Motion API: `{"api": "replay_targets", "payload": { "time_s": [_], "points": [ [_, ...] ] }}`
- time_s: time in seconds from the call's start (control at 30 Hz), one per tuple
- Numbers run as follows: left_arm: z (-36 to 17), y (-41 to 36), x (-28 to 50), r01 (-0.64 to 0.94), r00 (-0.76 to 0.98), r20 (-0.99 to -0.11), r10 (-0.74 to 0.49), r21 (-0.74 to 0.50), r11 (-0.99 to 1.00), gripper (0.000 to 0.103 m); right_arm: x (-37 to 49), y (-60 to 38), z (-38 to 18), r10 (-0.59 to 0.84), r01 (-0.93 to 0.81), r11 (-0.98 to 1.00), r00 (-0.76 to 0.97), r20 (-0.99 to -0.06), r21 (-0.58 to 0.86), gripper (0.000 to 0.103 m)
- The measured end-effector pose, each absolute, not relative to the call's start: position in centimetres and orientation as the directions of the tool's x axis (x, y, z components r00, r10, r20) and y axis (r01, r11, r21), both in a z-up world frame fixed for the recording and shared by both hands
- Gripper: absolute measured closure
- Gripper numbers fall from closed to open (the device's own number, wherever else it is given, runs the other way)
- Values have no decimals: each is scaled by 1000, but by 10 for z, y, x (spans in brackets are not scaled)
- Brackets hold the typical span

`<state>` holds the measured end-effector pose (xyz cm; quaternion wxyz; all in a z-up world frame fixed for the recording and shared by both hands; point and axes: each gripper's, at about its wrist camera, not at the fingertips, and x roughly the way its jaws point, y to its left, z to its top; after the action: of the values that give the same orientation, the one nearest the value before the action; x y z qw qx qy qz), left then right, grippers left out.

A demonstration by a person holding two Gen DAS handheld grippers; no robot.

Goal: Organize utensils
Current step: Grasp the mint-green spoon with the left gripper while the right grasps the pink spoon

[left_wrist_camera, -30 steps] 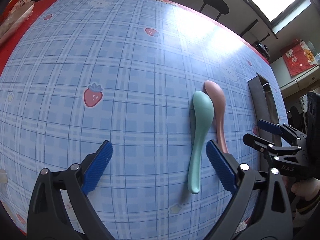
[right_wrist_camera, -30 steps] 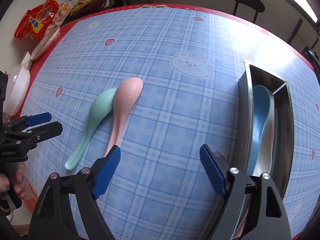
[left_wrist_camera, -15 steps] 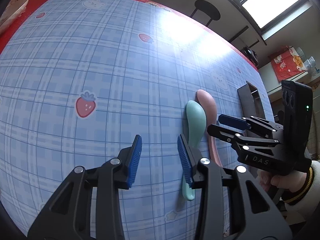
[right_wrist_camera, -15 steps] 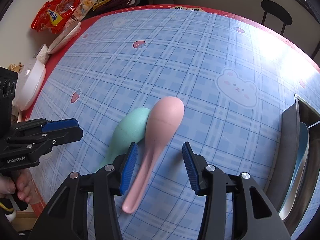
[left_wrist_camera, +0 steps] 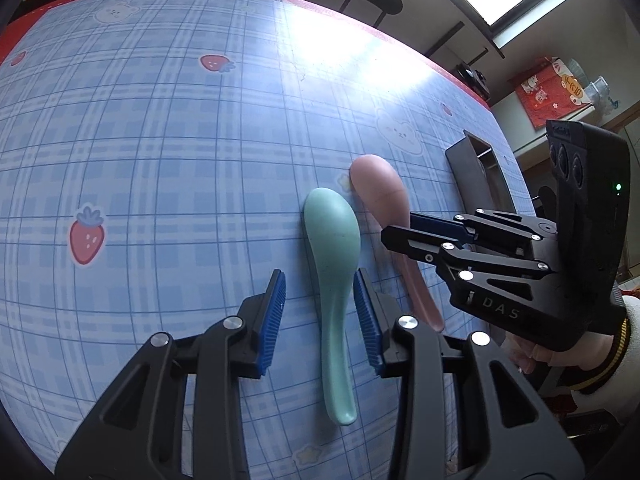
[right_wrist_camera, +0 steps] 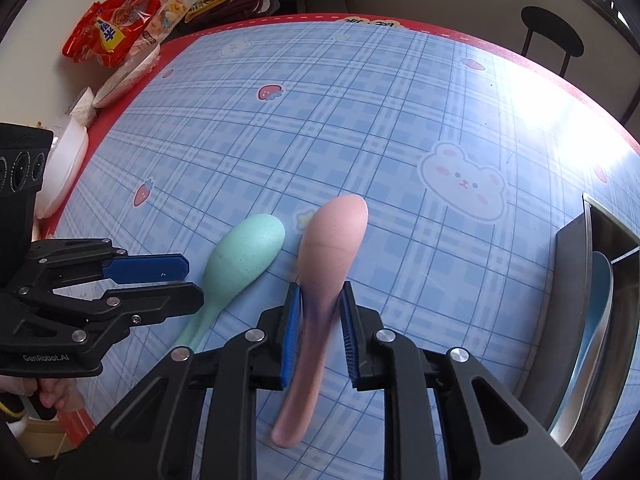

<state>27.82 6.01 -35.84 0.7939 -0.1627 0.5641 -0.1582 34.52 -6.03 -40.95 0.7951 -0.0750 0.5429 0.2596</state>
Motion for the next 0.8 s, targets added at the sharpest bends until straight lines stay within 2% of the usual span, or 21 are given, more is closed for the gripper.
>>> {"api": "replay_targets", "payload": {
  "time_s": [0.17,0.27,0.47,0.8],
  "points": [
    [-362,48,288,71,312,-849,-427,-427,901,72,343,-70,-410,350,-470,860,263,-899,197,90],
    [-364,46,291,69,312,-847,-431,-433,899,72,341,-76,-411,358,-455,864,252,-899,217,96],
    [-367,40,289,79,300,-849,-436,-433,898,79,334,-86,-411,356,-428,875,249,-901,228,96],
    [-369,37,286,77,300,-850,-433,-430,899,81,310,-102,-414,366,-395,884,249,-897,251,96]
  ]
}}
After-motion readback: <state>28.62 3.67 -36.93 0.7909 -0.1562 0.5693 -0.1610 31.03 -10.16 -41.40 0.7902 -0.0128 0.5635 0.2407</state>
